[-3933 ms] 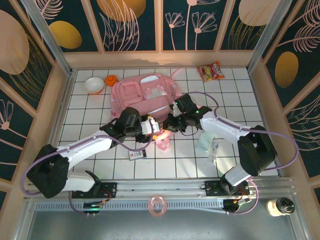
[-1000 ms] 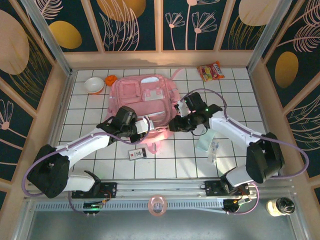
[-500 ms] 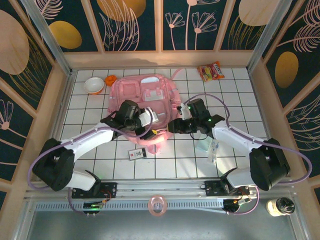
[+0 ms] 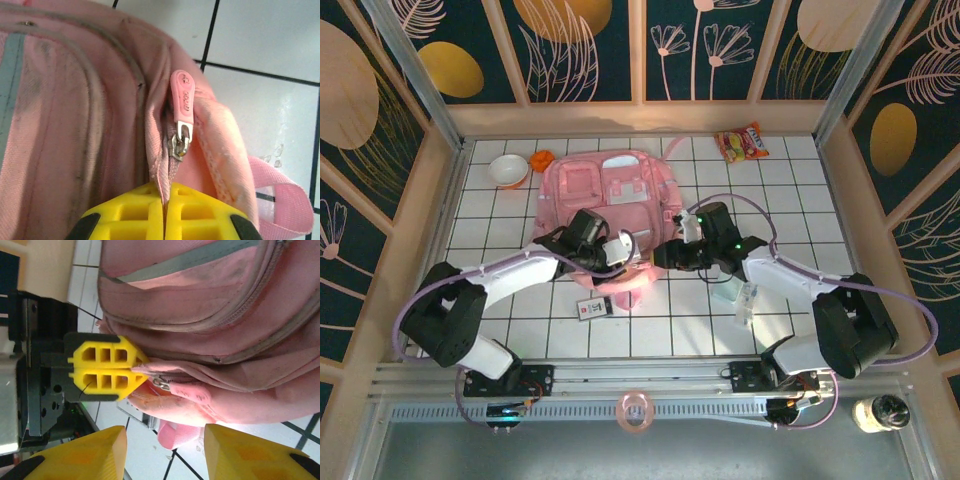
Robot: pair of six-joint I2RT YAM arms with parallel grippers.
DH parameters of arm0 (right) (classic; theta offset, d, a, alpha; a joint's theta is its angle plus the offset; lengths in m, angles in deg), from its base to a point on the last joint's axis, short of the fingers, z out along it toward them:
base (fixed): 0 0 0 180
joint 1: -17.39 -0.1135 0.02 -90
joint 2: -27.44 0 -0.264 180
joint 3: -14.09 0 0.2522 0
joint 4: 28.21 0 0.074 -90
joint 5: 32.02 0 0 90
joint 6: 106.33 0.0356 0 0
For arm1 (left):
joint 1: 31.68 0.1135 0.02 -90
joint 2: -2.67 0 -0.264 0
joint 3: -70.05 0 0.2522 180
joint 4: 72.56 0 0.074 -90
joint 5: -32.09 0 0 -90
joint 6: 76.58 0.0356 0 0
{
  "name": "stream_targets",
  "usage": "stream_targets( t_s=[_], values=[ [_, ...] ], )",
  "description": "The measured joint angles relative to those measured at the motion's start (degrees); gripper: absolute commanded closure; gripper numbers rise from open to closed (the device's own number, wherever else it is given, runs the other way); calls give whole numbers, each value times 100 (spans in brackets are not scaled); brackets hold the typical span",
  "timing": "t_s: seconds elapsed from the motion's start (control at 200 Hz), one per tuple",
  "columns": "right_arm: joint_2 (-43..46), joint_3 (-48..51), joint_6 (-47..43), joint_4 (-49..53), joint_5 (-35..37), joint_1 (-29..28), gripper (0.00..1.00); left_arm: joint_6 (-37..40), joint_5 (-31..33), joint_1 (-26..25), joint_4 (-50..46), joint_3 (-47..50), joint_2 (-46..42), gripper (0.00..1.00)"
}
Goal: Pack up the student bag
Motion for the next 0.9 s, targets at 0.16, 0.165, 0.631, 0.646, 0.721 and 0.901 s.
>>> stream_targets(
  t_s=[0.16,0.165,0.631,0.646,0.721,0.901],
  values=[
    [155,365,83,-380,-280,90,55,-313,-293,22,1132,1073,-1008,100],
    [162,372,83,-382,-284,94,55,-317,-297,22,1154,1091,-1023,100],
    [173,511,-17,-1134,-678,70,51,-658,-802,24,1814,1270,-1110,100],
    [166,511,-24,-1137,-682,50,51,-669,-809,24,1825,1270,-1110,100],
    [105,498,-66,-1147,-678,-70,51,-702,-835,24,1845,1270,-1110,100],
    [-81,435,-197,-1147,-678,-229,61,-741,-846,24,1845,1270,-1108,100]
  ],
)
